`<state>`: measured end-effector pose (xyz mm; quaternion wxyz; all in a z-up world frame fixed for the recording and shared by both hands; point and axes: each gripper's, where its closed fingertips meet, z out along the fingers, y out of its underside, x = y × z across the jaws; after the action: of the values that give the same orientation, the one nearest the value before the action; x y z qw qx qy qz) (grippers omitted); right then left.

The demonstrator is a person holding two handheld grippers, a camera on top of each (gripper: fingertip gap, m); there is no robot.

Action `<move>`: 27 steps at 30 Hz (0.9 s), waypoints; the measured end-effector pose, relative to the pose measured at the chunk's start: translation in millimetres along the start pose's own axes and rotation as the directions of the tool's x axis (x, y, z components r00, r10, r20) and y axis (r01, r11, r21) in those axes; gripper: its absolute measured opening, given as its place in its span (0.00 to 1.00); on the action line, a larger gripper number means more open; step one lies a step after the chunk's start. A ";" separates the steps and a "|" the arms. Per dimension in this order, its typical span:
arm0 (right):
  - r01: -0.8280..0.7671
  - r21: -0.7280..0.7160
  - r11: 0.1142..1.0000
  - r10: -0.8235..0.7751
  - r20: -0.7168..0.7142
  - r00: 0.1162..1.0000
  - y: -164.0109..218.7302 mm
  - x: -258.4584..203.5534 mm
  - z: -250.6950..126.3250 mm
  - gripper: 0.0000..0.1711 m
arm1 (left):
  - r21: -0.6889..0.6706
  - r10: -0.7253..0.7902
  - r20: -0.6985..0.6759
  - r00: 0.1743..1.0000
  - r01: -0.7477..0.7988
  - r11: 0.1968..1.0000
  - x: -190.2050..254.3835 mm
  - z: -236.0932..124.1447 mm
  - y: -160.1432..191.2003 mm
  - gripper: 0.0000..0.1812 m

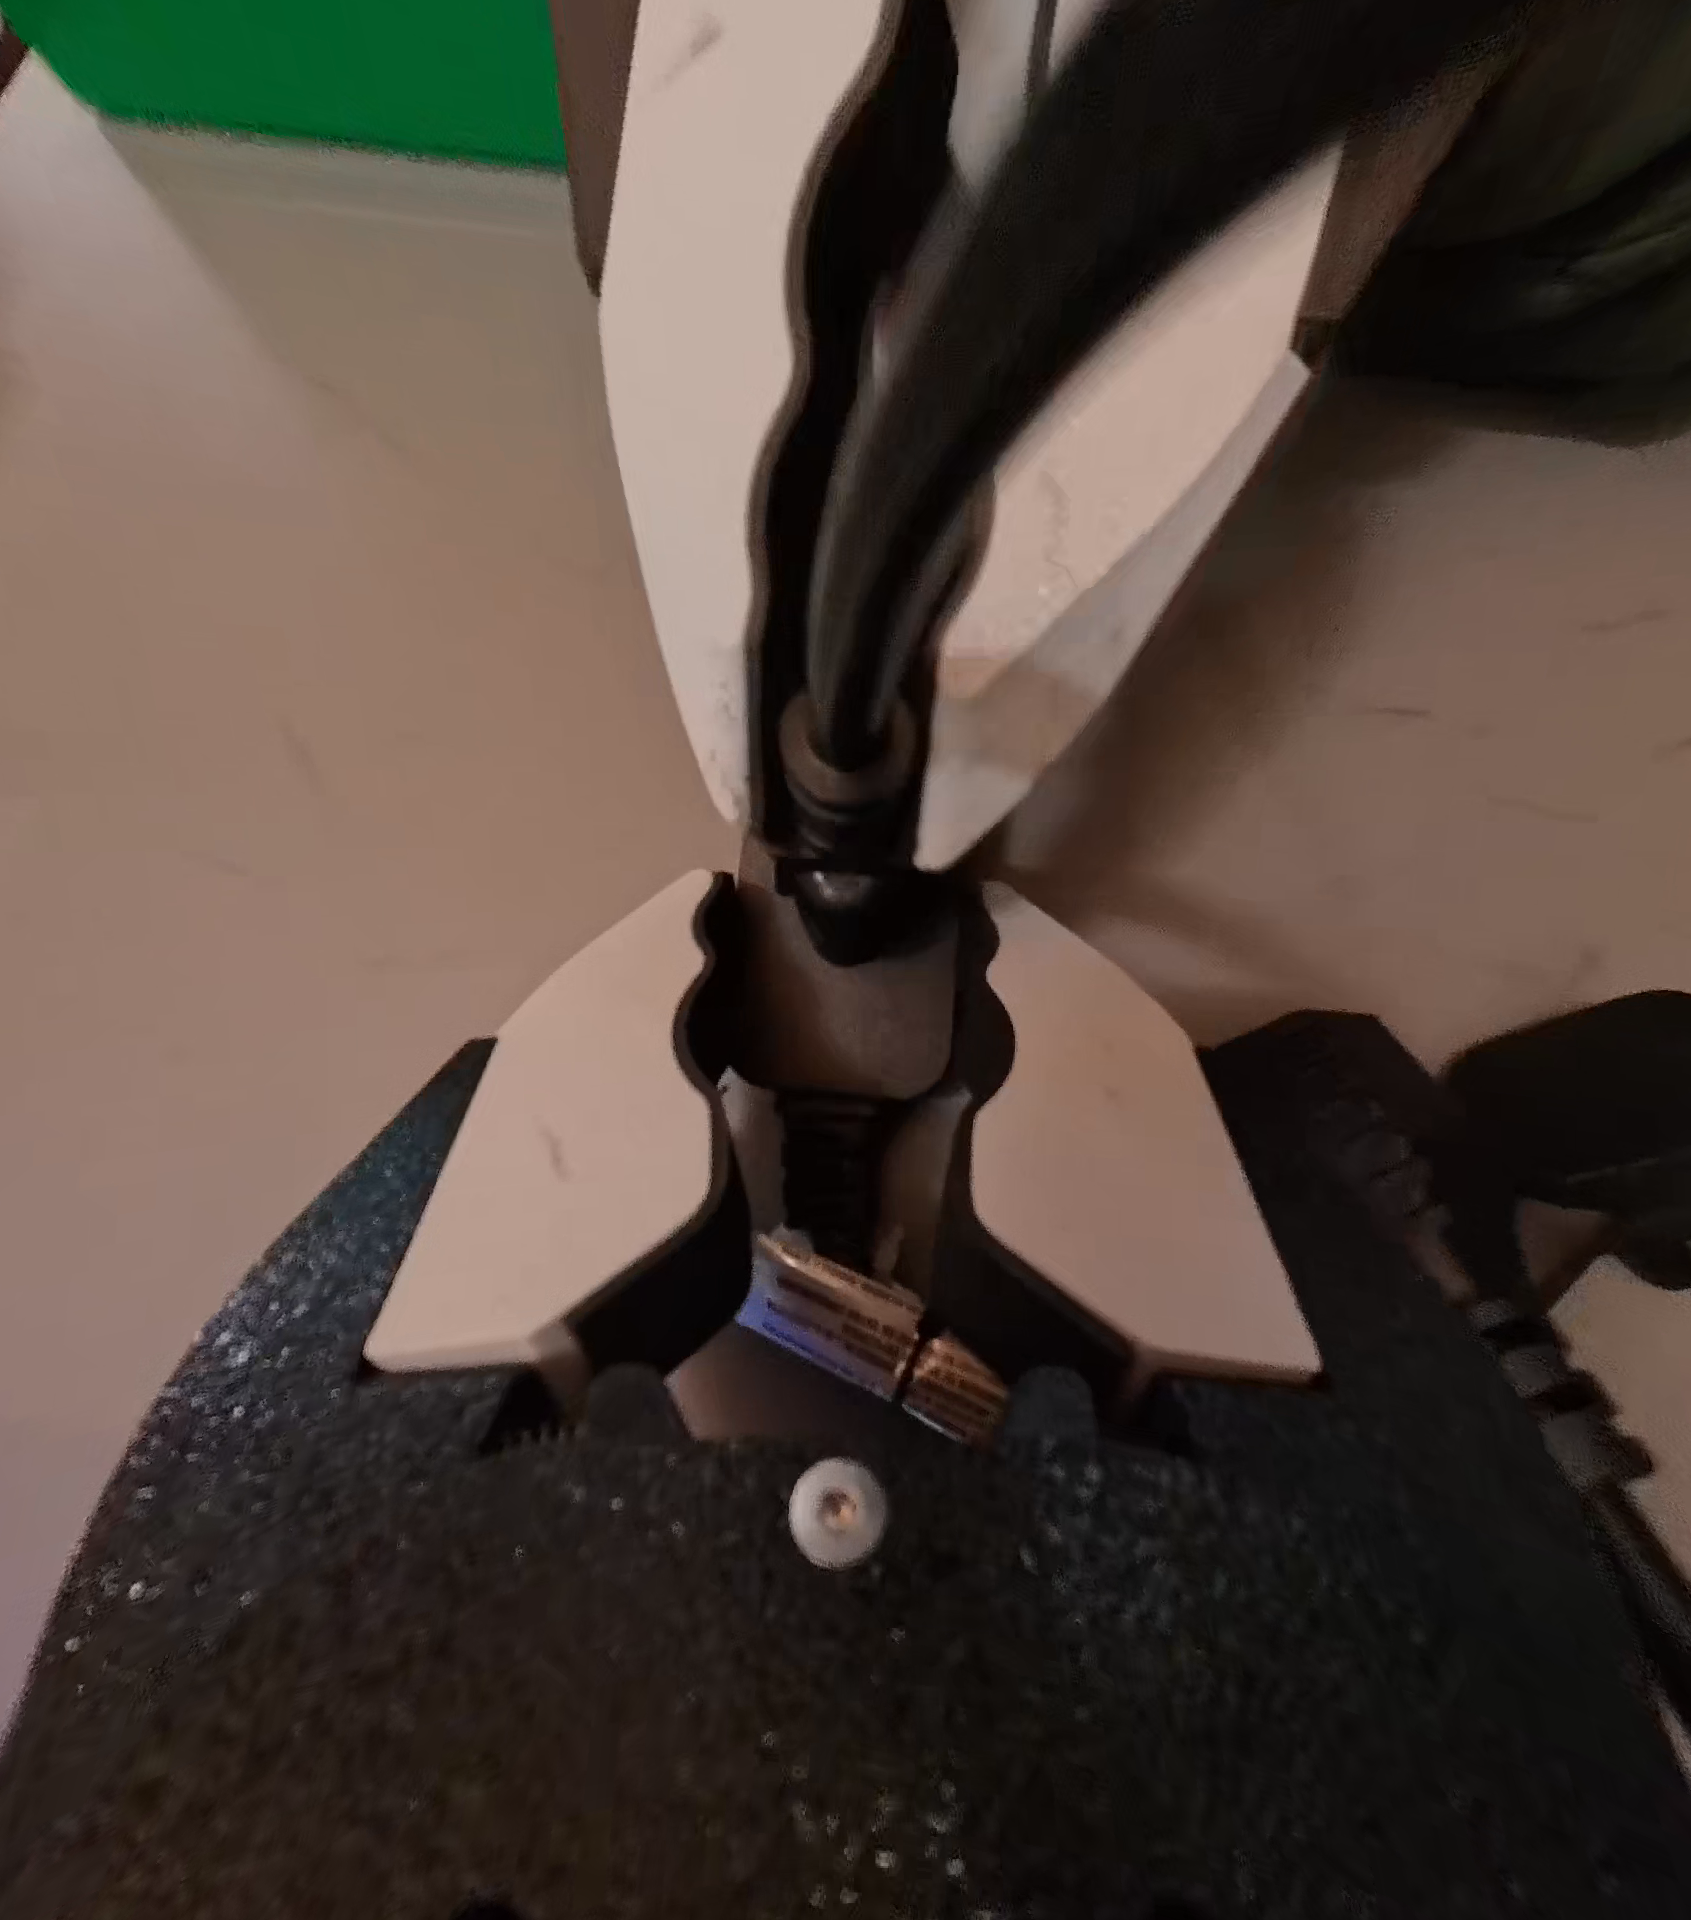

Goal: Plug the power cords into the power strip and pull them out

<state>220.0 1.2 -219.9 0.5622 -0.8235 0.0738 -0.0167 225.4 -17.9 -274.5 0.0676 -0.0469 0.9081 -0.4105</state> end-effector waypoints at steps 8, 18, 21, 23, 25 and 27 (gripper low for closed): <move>-0.050 0.028 0.998 0.050 0.000 0.999 -1.1 4.7 0.5 0.09 | -0.004 -0.022 0.011 1.000 0.023 1.000 -1.4 1.2 -1.7 0.23; 0.017 -0.021 1.000 -0.017 0.008 1.000 4.5 -3.7 1.9 0.10 | 0.011 -0.089 -0.083 0.993 0.090 0.996 6.6 -6.7 -0.2 0.23; 0.001 -0.014 1.000 -0.001 0.006 1.000 6.4 -2.1 0.4 0.09 | -0.019 -0.038 -0.046 0.998 0.037 0.999 6.8 -17.1 -2.6 0.16; -0.004 -0.008 1.000 0.004 0.003 1.000 6.3 -2.0 0.1 0.09 | -0.109 -0.028 -0.004 1.000 0.027 0.994 1.6 -21.3 4.2 0.14; 0.004 -0.006 1.000 -0.004 0.003 1.000 5.6 -2.4 0.9 0.09 | -0.163 -0.031 -0.025 0.999 0.027 0.986 2.6 -20.7 6.6 0.13; -0.005 0.003 1.000 0.005 0.005 1.000 5.5 -2.0 1.1 0.09 | -0.212 -0.037 -0.068 0.997 0.022 0.977 6.1 -19.8 6.5 0.12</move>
<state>217.6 0.6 -225.3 0.5635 -0.8226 0.0744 -0.0133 216.0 0.2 -267.0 0.0237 -0.0525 0.9476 -0.3143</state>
